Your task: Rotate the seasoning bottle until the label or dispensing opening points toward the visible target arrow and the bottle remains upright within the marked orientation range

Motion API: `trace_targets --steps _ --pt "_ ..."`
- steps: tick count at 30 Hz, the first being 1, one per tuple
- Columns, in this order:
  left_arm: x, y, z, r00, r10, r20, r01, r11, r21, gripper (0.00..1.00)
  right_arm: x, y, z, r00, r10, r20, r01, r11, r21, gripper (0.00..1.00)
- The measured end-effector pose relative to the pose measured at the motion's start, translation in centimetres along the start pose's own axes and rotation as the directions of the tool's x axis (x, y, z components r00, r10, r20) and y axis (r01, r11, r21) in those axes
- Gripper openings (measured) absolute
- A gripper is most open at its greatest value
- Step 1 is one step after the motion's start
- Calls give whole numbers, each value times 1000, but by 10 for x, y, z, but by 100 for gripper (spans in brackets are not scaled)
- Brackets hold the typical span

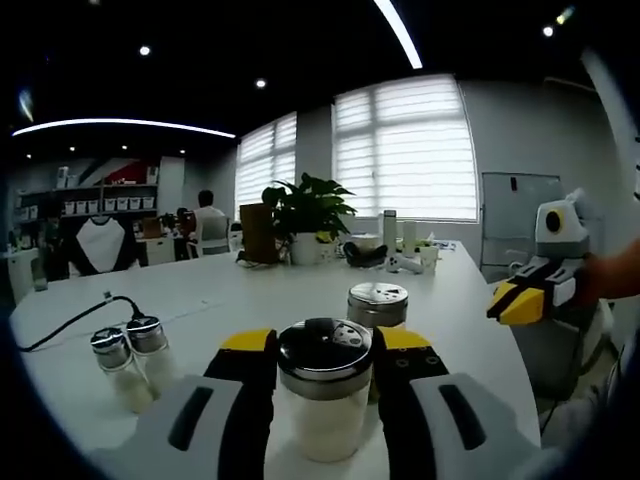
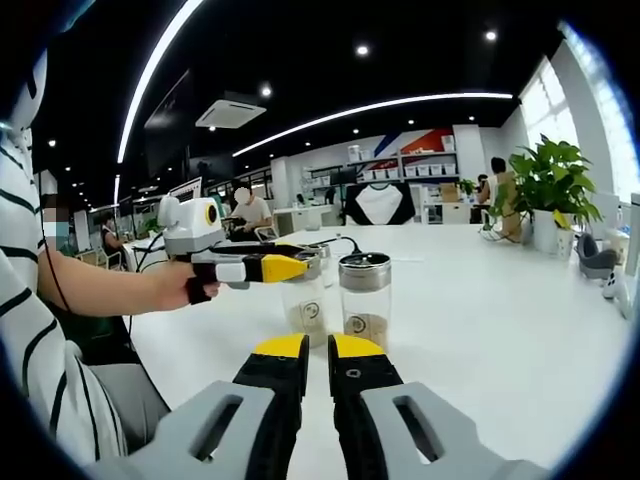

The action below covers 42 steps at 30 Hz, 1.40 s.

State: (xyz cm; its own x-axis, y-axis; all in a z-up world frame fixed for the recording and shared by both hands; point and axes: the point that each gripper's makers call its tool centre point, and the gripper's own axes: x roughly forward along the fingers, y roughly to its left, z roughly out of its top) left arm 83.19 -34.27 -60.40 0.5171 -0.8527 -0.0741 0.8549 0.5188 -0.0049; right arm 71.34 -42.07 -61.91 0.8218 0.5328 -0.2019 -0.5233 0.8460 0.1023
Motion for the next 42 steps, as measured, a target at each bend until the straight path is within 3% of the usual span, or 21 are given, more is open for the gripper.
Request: trace_targets --steps 10,20,28,36,42 --pt "-1 -1 -1 999 -39 -4 38 999 -22 40 1 2 1 1000 9 4 -9 1000 -3 5" --pt "0 -1 -1 992 -122 -18 122 992 -26 40 4 12 0 999 51 -4 -51 998 -49 5" --pt "1 -3 -1 977 -212 -27 212 977 -21 40 7 15 -2 998 67 -21 -68 996 -65 5" --pt "1 -4 -1 970 -242 -24 242 970 -31 40 8 15 -3 997 67 -29 -69 996 -64 7" --pt "2 -6 -1 951 -305 -43 304 952 -35 40 10 15 -4 997 71 -40 -74 994 -81 8"
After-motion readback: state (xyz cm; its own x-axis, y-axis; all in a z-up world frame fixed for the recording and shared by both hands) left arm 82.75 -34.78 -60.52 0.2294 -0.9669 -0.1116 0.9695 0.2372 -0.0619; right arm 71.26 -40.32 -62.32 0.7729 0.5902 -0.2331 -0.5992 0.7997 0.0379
